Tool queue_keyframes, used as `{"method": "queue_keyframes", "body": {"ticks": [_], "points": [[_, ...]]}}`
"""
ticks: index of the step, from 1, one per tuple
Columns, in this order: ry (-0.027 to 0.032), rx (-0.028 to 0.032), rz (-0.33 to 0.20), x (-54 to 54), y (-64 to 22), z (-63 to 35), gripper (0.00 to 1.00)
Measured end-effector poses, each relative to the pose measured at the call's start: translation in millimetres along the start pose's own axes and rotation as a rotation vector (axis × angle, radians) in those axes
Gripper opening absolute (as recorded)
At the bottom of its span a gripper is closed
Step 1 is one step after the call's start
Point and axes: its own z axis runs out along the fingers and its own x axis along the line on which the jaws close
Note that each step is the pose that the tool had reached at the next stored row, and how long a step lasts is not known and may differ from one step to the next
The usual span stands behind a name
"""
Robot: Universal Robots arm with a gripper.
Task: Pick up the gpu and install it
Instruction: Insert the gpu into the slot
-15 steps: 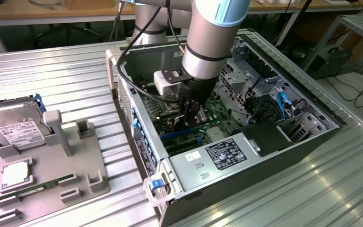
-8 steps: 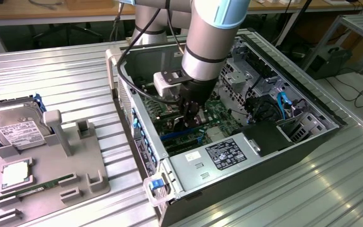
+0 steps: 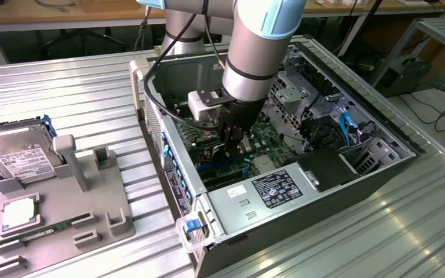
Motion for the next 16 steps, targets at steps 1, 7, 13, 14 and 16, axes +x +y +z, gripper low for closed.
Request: {"method": "queue_keyframes", "body": {"ticks": [1, 7, 13, 14, 16], "points": [[0.0001, -0.0001, 0.0, 0.0, 0.0, 0.1, 0.27], [-0.0001, -0.0001, 0.0, 0.0, 0.0, 0.5, 0.27], [-0.0002, -0.0001, 0.0, 0.0, 0.2, 2.5, 0.27], [0.0, -0.0002, 0.0, 0.1, 0.2, 3.2, 0.27], [0.0002, -0.0007, 0.0, 0.1, 0.2, 5.5, 0.27]]}}
